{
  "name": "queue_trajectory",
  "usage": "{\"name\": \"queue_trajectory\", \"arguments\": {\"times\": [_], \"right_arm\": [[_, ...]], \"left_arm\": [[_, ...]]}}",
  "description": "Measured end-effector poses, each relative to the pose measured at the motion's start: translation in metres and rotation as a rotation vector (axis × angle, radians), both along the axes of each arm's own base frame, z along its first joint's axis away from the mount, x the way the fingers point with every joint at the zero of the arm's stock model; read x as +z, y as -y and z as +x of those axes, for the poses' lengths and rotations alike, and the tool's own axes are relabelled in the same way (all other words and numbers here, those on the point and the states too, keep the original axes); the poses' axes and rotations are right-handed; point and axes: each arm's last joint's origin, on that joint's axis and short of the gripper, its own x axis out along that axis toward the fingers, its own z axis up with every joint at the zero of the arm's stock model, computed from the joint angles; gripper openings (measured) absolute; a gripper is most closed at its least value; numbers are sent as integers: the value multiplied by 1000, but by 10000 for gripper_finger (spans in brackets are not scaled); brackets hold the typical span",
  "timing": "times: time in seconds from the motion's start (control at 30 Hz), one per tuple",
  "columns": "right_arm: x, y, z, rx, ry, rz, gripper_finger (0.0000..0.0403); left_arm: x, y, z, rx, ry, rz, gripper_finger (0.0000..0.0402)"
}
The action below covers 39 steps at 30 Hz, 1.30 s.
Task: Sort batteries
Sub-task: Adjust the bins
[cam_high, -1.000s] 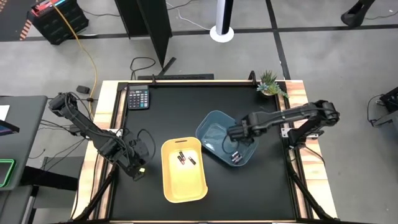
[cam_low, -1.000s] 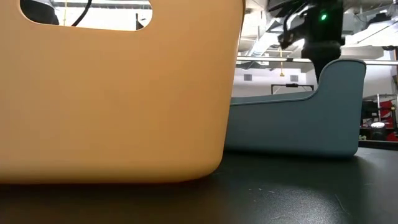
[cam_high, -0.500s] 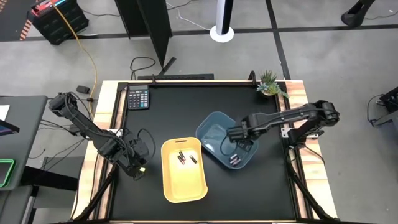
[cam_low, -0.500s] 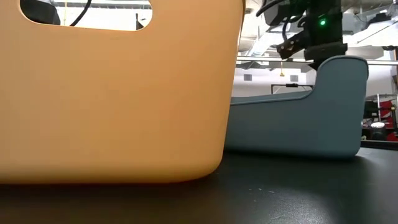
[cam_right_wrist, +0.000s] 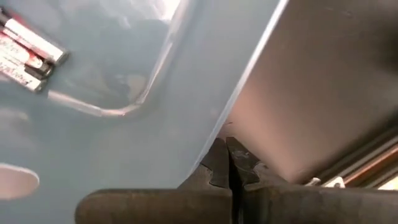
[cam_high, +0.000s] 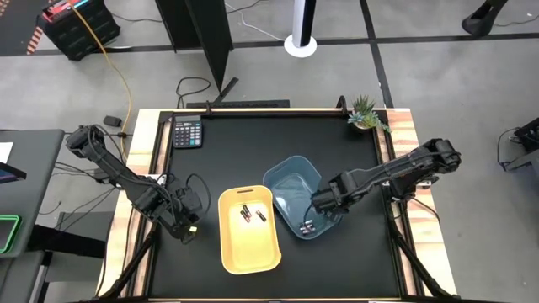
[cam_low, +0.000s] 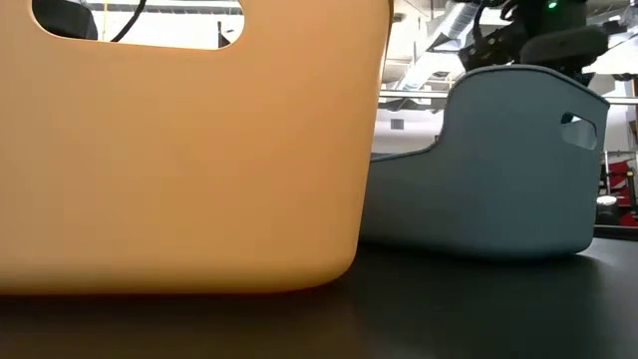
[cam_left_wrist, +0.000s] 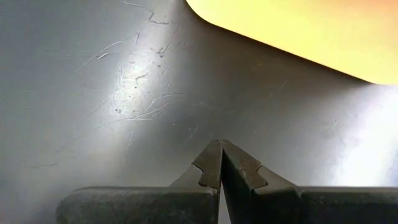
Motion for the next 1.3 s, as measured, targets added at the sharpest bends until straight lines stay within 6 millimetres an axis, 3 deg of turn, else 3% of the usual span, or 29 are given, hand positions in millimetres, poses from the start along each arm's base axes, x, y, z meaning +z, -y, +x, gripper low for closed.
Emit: {"name": "queue_trajectory", "arguments": {"times": [0.4, 0.87, 1.1, 1.3], "right_arm": [[-1, -33, 4, 89, 129, 75, 0], [0, -44, 1, 115, 172, 13, 0], [0, -43, -1, 93, 167, -15, 0], [0, -41, -5, 75, 137, -47, 0]], "left_arm": [[2, 0, 4, -13, 71, 51, 2], [8, 2, 10, -66, 179, 147, 2], [37, 7, 19, -145, 324, 273, 1], [63, 27, 39, -332, 593, 196, 1]]}}
